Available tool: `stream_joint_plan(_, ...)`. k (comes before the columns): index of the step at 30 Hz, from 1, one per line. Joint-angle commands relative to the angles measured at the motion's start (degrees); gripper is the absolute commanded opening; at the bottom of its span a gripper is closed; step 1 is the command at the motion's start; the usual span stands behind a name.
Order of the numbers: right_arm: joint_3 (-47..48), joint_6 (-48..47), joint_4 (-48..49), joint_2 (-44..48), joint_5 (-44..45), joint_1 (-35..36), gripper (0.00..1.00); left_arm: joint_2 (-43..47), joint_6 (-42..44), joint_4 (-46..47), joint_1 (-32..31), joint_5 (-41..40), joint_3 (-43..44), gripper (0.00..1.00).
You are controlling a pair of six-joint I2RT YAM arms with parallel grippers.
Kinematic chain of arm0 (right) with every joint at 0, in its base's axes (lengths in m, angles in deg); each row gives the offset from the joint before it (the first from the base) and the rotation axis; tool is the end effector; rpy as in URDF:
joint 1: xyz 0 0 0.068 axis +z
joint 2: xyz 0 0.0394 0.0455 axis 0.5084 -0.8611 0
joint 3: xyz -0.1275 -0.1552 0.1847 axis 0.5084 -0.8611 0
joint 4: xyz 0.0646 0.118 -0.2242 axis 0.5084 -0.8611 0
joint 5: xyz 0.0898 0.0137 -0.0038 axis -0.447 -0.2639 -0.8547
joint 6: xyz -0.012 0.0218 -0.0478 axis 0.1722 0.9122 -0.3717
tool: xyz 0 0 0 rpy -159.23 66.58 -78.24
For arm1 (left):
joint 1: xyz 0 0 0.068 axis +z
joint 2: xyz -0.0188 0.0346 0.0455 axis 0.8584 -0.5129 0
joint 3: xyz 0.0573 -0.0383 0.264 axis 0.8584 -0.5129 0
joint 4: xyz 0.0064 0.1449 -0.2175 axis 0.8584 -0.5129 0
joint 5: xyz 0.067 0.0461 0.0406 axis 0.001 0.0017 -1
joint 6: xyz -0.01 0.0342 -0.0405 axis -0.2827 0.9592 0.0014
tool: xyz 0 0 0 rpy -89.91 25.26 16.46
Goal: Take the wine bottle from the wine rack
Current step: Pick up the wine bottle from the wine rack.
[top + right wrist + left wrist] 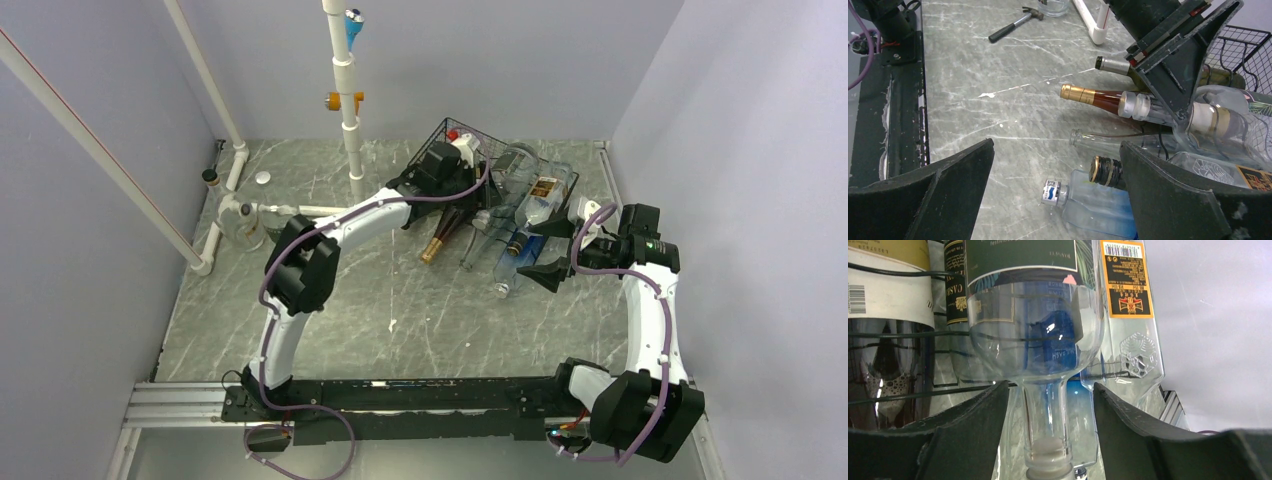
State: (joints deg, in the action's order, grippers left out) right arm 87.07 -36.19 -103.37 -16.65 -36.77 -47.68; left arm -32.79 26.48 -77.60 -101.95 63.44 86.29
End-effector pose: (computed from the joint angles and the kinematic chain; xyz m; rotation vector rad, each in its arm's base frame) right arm 0.1793 -0.0184 0.3067 -1.0605 1.4358 0.8328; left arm 0.3672 -0.3536 0.2665 0.2873 2.1579 -1.1485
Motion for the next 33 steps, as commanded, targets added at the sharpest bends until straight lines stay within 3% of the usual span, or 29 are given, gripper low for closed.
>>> stream_joint_plan(1, 0.3, -0.7, 1.5, 0.5, -1.3, -0.4, 1.00, -1.8, 0.8, 0.6, -0.5, -1.3, 4.8, 0.67)
stream_joint_plan(9, 0.4, -0.9, 1.5, 0.5, -1.1, -0.3, 1.00, -4.8, 0.6, -1.4, -0.9, -1.2, 8.4, 0.61)
stream_joint_plan(33, 0.5, -1.1, 1.2, 0.6, -1.1, -0.4, 1.00, -10.4, 2.2, -8.1, -1.7, -3.5, 15.3, 0.56)
